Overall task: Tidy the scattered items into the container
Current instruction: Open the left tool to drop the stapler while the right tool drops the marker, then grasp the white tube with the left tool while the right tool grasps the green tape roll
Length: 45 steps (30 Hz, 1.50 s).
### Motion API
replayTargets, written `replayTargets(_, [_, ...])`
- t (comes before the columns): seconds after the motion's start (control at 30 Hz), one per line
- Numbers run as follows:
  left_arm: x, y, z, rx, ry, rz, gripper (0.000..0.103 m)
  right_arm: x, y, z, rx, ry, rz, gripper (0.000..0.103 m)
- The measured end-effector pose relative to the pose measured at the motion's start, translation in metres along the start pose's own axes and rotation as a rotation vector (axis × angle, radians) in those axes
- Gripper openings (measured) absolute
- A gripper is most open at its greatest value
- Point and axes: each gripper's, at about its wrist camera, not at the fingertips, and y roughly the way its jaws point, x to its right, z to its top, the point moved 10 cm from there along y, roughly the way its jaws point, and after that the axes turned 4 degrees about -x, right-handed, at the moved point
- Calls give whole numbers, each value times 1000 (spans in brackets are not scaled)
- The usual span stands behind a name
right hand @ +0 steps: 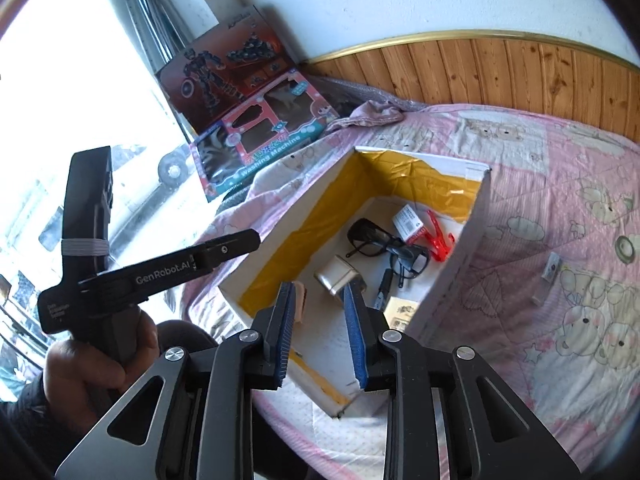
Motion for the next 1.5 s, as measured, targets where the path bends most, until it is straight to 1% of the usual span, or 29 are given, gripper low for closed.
replayTargets(0.13, [60, -4, -20, -12, 107, -64, 37, 31, -30, -27, 29, 82, -11, 23])
replayTargets(0.23, [106, 6, -36, -49, 184, -104, 37, 61, -49, -39, 52, 151, -39, 24])
replayTargets(0.3, [134, 15, -44, -72, 217, -127, 38, 82, -61, -42, 69, 193, -63, 26])
replayTargets(0.33, [147, 21, -47, -85, 228, -138, 39, 92, -67, -44, 75, 211, -73, 26])
replayTargets(0.43, [180, 41, -50, -112, 247, -165, 52, 125, -80, -44, 94, 263, -112, 26])
replayTargets(0.53, [210, 68, -47, -137, 271, -181, 53, 166, -89, -40, 104, 310, -180, 26])
replayTargets(0.67, [236, 117, -43, -176, 303, -167, 54, 232, -95, -23, 108, 360, -286, 30])
replayTargets(0.73, [243, 143, -41, -200, 309, -157, 54, 267, -95, -12, 107, 382, -334, 30])
replayTargets(0.83, [246, 181, -38, -233, 304, -132, 54, 321, -84, 5, 84, 406, -400, 31])
replayTargets(0.93, [244, 216, -33, -255, 289, -106, 54, 370, -68, 17, 53, 415, -464, 32])
replayTargets(1.07, [239, 253, -29, -279, 279, -79, 54, 422, -38, 26, -3, 415, -516, 32])
replayTargets(1.17, [236, 277, -32, -301, 272, -69, 54, 453, -13, 24, -57, 405, -544, 32])
replayTargets(1.23, [232, 295, -40, -333, 276, -57, 54, 469, 12, 16, -128, 393, -537, 32])
replayTargets(1.27, [230, 302, -45, -349, 281, -58, 52, 474, 17, 18, -103, 384, -526, 32])
replayTargets(1.3, [233, 301, -42, -297, 316, -53, 53, 477, 19, 21, -88, 371, -522, 30])
replayTargets(1.33, [234, 303, -43, -290, 346, -33, 49, 481, 21, 20, -109, 366, -534, 24])
replayTargets(1.37, [233, 302, -41, -275, 358, -16, 31, 483, 22, 20, -114, 366, -535, 15])
replayTargets(1.4, [232, 301, -40, -277, 351, -22, 20, 484, 22, 20, -116, 366, -532, 15])
replayTargets(1.47, [227, 298, -38, -293, 300, -54, 20, 478, 16, 18, -113, 356, -542, 14])
replayTargets(1.5, [225, 296, -38, -292, 295, -50, 20, 473, 13, 17, -107, 354, -539, 14])
